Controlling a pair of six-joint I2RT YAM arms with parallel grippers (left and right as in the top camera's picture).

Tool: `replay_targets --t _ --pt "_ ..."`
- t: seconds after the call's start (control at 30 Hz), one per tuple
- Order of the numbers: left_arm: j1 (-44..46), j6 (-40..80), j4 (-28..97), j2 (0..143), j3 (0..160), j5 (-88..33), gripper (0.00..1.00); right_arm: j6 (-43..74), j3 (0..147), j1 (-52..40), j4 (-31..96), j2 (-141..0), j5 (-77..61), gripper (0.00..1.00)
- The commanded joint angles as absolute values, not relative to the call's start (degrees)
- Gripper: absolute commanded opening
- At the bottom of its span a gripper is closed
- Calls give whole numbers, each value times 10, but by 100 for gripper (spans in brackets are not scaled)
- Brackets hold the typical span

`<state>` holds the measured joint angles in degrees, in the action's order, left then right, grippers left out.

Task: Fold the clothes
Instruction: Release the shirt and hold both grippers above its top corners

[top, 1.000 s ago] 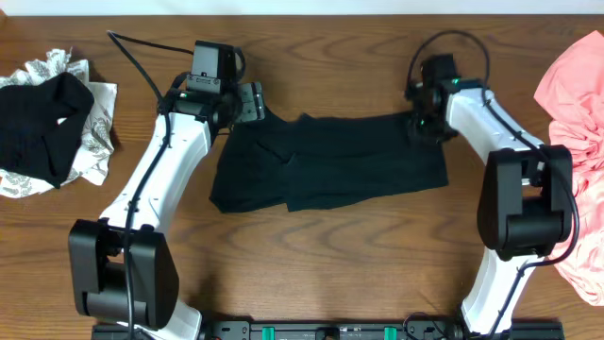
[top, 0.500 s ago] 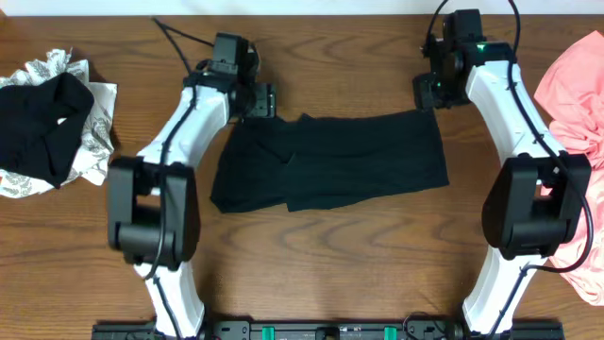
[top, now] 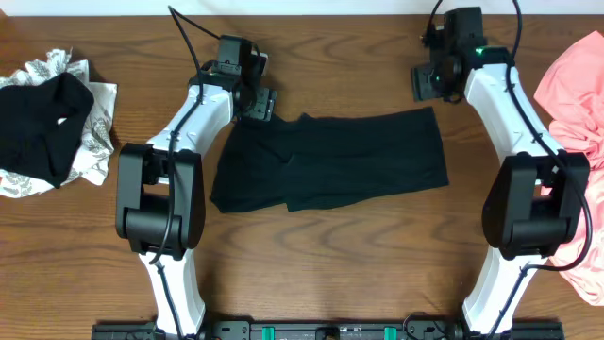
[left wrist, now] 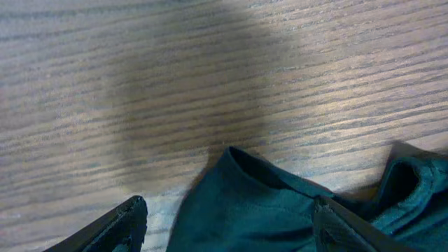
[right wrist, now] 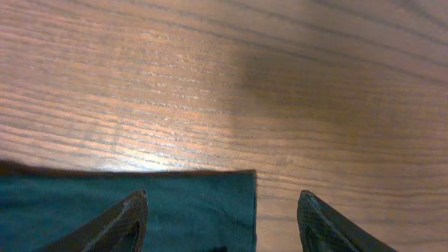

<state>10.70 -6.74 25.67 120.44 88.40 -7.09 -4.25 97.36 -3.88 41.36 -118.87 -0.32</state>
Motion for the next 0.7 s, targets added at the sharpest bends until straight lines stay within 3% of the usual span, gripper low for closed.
replay_targets --t 0.0,0.13,0.27,0.47,0.67 --pt "104 -86 254 1223 896 -64 76 -50 947 -30 398 -1193 2 67" --pt "104 -86 254 1237 896 -64 75 -50 925 -30 380 -1193 2 67" --pt "104 -85 254 1244 895 -64 61 -50 913 -29 368 -1193 3 66" --pt "104 -86 251 1244 894 -64 60 -63 865 -24 283 -1193 7 69" --pt "104 -86 249 1244 887 -64 51 -63 815 -17 202 -1193 16 68"
